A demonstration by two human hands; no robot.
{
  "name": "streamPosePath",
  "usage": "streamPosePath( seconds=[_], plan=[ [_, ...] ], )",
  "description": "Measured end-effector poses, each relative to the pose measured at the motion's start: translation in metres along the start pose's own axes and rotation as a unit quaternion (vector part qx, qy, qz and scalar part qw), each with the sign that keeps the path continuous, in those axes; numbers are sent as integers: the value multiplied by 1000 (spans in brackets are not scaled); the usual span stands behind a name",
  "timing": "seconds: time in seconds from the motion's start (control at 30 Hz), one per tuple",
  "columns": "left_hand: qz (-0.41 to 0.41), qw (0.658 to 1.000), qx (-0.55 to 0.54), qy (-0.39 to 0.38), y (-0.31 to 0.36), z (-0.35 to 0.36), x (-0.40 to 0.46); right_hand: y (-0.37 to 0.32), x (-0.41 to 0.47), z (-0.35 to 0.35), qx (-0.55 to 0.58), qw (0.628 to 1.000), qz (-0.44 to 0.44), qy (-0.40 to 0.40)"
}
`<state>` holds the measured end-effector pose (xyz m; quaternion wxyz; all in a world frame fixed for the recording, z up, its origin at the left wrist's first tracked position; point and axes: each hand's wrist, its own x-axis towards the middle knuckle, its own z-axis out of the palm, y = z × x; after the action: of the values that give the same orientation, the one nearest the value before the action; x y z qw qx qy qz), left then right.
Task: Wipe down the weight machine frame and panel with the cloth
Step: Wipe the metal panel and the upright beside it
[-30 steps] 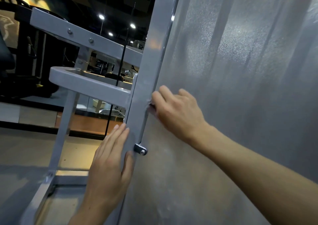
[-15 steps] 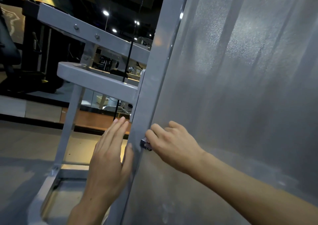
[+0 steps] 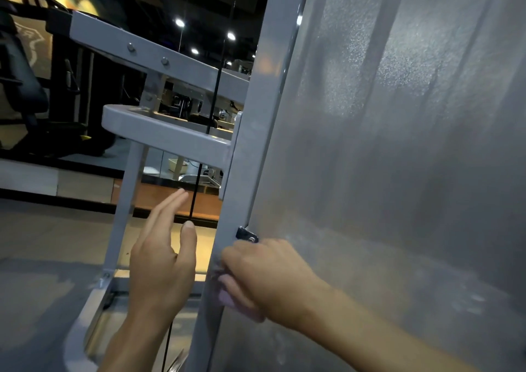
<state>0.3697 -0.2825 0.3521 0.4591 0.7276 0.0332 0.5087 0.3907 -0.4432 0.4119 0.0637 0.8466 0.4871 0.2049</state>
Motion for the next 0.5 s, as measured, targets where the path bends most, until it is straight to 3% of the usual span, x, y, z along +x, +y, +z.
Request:
streamPosePath(
  seconds=[0.1,0.2,0.37,0.43,0.5],
  plan=[
    [-12,999,-32,-23,-3,-2,0,6,-23,-1,106,986,113,66],
    [-54,989,-100,-91,-2,-3,1,2,-36,10,234,937,229,118],
    [-162,909,-168,-344,9,-10,-2,-10,-47,17,532,738,362,205],
    [-184,871,-165,-426,13,-11,-5,-17,-47,18,591,683,366,225],
    [-202,852,-175,-449,16,-8,-8,-23,-47,20,637,635,362,243]
  ],
)
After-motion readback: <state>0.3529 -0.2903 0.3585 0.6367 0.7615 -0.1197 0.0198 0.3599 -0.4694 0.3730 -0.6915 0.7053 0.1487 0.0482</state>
